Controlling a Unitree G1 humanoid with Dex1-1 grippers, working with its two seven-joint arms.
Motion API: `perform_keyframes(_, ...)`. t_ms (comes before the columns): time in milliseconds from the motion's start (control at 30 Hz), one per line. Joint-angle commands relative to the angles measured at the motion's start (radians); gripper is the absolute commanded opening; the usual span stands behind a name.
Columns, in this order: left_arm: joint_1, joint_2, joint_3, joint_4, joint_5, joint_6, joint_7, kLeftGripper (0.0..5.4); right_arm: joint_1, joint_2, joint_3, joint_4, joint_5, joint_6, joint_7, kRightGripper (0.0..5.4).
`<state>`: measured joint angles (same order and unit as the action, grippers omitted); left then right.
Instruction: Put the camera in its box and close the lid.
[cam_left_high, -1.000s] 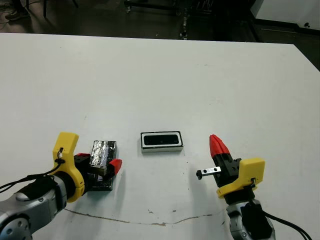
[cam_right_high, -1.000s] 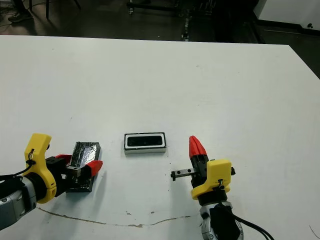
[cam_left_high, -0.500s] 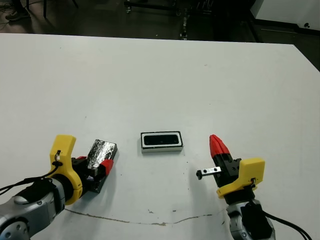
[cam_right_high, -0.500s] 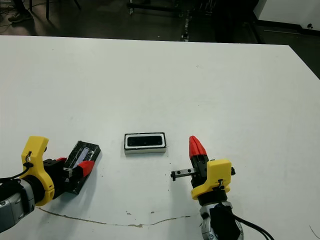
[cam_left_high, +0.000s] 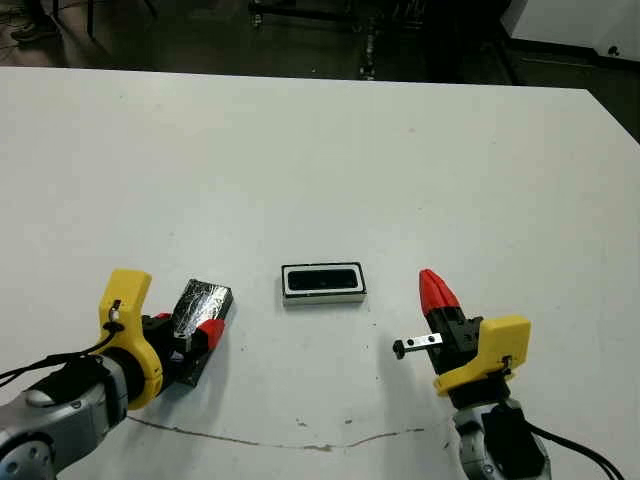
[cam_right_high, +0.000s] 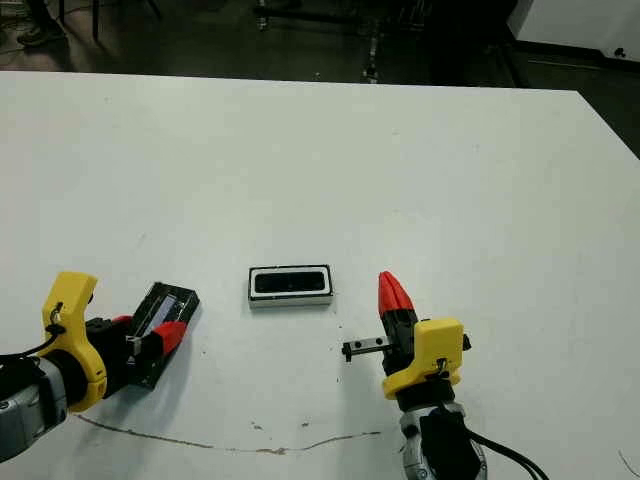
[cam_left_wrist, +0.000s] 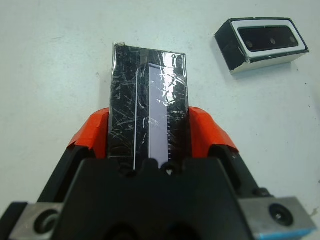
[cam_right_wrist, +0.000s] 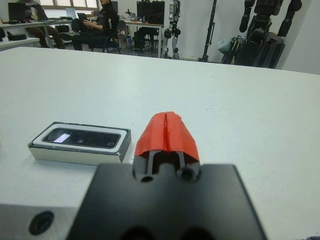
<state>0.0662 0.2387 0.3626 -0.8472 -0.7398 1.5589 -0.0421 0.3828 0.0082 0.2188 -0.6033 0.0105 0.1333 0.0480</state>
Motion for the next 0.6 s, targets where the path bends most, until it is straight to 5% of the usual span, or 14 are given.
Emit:
perform_keyframes(33,0.028,0.077,-0.044,0.033,0.024,-0.019,-0.056,3.14,0.005,-0.007,-0.008,0.009,0.006,0.002,-0.001,0.00)
perform_keyframes(333,-0.050,0.350,-0.139,0.150,0.105,-0.429,-0.346,3.13,0.009,-0.010,-0.019,0.004,0.026,0.017,0.002,0.00)
perform_keyframes(600,-0.246,0.512,-0.252,0.325,0.215,-0.699,-0.575,3.13,0.011,-0.020,-0.033,0.004,0.049,0.023,0.014,0.00)
